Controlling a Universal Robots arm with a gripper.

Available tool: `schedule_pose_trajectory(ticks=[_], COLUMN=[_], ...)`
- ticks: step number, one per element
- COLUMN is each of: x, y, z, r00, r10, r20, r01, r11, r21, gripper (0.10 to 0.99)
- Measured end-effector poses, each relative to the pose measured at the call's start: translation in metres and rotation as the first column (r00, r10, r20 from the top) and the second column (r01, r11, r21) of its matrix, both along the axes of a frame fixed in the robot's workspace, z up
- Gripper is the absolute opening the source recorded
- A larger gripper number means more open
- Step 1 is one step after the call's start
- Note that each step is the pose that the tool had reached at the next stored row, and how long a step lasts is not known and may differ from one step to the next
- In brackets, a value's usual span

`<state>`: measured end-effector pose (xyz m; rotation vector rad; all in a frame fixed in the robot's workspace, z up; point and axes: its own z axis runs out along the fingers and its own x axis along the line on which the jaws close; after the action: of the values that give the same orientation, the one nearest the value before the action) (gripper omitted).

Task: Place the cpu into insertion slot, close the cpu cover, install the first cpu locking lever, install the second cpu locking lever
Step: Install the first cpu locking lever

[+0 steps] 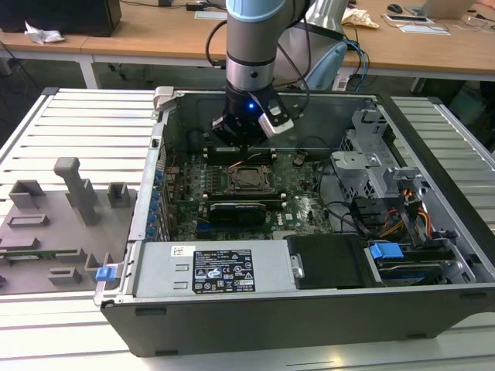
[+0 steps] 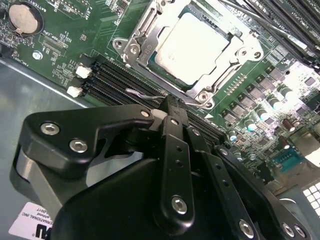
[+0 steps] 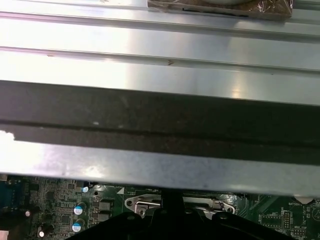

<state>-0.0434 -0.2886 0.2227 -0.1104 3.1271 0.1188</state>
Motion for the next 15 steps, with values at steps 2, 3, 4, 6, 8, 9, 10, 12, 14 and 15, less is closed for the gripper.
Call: schedule_pose_trajectory(ticks=[2, 3, 4, 6, 8, 9, 10, 12, 14, 15], x=[0.0005, 0.0022, 0.0047, 0.0093, 0.0137, 0.0150, 0.0170, 0.0197, 0.0229, 0.0238], y=[0.0001, 0.0000, 0.0001, 0.0017, 0.0027, 0.0027, 0.0027, 0.0027, 0.0027, 0.0028], z=[0.0001, 0.0005, 0.0006, 0.0005, 0.0003, 0.0002, 0.0001, -0.0001, -0.0007, -0.0019], r00=[1.0000, 1.0000, 1.0000, 1.0000, 1.0000, 1.0000, 1.0000, 1.0000, 1.0000, 1.0000], r10=[0.000, 0.000, 0.000, 0.000, 0.000, 0.000, 0.000, 0.000, 0.000, 0.000], r20=[0.0001, 0.0001, 0.0000, -0.0004, -0.0010, -0.0011, -0.0011, -0.0012, -0.0013, -0.0011], r01=[0.000, 0.000, 0.000, 0.000, 0.000, 0.000, 0.000, 0.000, 0.000, 0.000], r11=[1.0000, 1.0000, 1.0000, 1.0000, 1.0000, 1.0000, 1.0000, 1.0000, 0.9998, 0.9997], r21=[0.000, 0.000, 0.000, 0.000, 0.000, 0.000, 0.002, 0.008, 0.020, 0.024], gripper=[0.106, 0.106, 0.106, 0.106, 0.106, 0.106, 0.106, 0.106, 0.106, 0.106])
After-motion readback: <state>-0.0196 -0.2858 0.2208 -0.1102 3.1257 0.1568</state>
